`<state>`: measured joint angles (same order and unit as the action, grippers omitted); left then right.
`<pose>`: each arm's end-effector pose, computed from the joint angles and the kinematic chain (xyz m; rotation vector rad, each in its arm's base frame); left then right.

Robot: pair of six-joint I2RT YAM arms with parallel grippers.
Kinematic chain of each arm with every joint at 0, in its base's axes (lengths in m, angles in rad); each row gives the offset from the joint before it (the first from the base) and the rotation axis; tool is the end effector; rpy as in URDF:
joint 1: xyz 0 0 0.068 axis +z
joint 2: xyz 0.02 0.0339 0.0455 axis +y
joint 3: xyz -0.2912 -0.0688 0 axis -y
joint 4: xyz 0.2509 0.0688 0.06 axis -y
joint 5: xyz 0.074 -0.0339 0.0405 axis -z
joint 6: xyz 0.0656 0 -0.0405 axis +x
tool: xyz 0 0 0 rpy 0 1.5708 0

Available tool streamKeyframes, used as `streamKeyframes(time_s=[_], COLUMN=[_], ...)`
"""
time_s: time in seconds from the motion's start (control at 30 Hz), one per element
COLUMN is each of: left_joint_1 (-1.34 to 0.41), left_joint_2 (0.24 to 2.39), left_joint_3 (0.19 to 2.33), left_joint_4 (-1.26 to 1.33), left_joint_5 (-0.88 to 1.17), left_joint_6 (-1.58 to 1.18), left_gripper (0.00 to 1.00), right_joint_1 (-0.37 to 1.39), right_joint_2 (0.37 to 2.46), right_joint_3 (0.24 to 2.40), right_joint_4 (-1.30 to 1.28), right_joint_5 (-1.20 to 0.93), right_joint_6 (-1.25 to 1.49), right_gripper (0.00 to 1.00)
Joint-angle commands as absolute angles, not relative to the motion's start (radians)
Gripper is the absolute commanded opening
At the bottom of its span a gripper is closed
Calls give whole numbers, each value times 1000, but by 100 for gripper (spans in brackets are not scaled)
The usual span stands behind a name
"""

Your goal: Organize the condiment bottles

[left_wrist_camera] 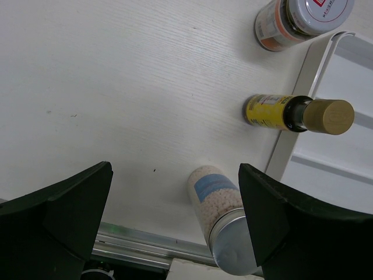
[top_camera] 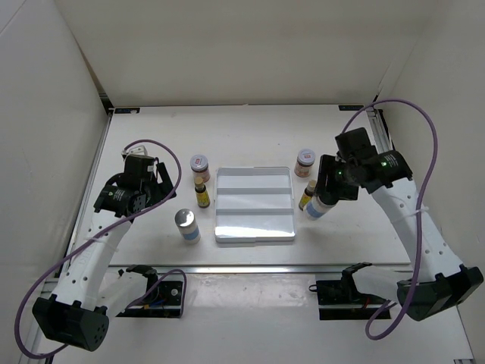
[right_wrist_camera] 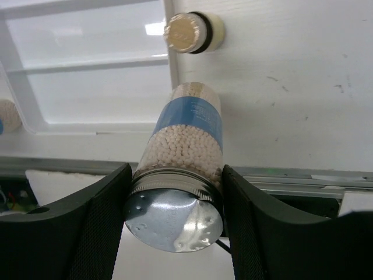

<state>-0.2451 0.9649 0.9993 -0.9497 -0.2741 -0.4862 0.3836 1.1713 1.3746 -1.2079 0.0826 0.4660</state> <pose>0.1852 -0.0280 0.3127 -0.4064 2.4050 0.0176 0.2015 0.0755 0.3736 0.1375 2.5811 0.2126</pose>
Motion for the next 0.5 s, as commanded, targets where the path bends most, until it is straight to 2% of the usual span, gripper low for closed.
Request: streamKeyframes(time_s=[0.0, 0.27, 0.47], left_joint_1=[-242, -242, -242], left_joint_2=[959, 959, 959], left_joint_3=[1000, 1000, 1000], left_joint_4=[-943, -943, -943], left_joint_5=[-293, -293, -284], left_joint_6=[-486, -486, -486], left_gripper=[100, 100, 100], right_joint_1=[434, 604, 678], right_joint_2=[1190, 1298, 1361], right_joint_3=[1416, 1437, 1298], right_joint_4=[-1177, -1080, -933], right_joint_5=[-21, 2, 69], right_joint_6=[491, 537, 526], right_gripper=[1, 1, 1])
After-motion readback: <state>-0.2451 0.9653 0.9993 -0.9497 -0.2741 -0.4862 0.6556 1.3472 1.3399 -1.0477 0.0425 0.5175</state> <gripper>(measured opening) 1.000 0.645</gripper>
